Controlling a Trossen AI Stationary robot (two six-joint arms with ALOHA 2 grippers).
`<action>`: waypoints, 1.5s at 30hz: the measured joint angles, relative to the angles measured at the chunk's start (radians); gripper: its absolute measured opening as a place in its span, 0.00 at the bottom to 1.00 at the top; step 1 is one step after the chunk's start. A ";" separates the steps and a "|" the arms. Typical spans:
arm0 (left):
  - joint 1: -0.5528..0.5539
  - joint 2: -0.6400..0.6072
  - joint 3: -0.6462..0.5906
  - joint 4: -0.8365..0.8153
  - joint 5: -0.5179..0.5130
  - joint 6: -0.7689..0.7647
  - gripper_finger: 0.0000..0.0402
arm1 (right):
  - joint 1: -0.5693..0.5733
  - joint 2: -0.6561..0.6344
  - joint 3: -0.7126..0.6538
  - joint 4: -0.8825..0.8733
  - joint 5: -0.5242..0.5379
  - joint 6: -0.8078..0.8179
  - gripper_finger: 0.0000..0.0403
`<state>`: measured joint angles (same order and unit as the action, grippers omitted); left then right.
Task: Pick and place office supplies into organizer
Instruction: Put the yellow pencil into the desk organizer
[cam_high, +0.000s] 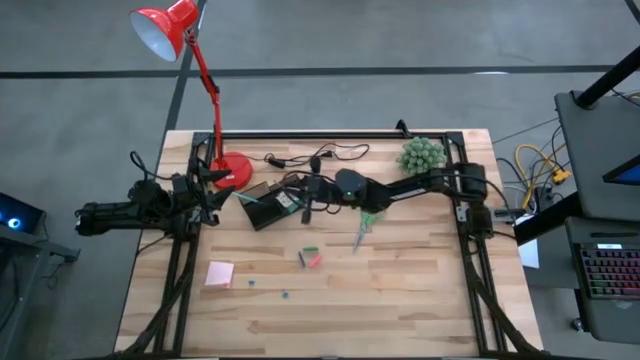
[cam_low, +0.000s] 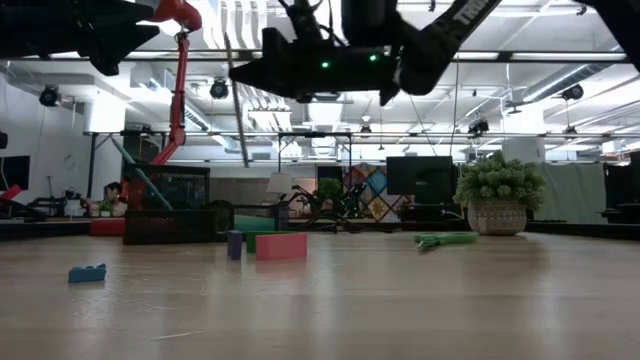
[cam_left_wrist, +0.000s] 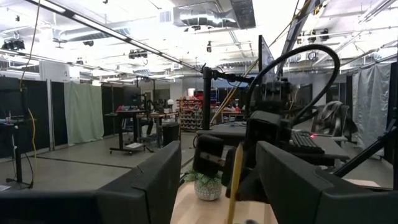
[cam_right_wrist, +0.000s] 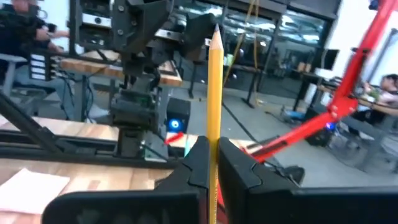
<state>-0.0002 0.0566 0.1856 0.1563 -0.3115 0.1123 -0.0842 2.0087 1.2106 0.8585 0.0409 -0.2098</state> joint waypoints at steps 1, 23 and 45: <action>0.000 0.000 0.000 0.000 0.000 0.000 0.49 | -0.005 0.015 0.018 0.003 -0.015 0.000 0.02; 0.000 0.000 0.000 -0.009 0.000 0.000 0.49 | -0.076 0.151 0.326 -0.033 -0.160 -0.018 0.02; 0.000 0.000 0.000 -0.008 0.000 0.000 0.49 | -0.120 0.378 0.482 0.091 -0.367 0.102 0.02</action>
<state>-0.0004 0.0566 0.1856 0.1483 -0.3115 0.1120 -0.2042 2.3871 1.6931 0.9492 -0.3260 -0.1082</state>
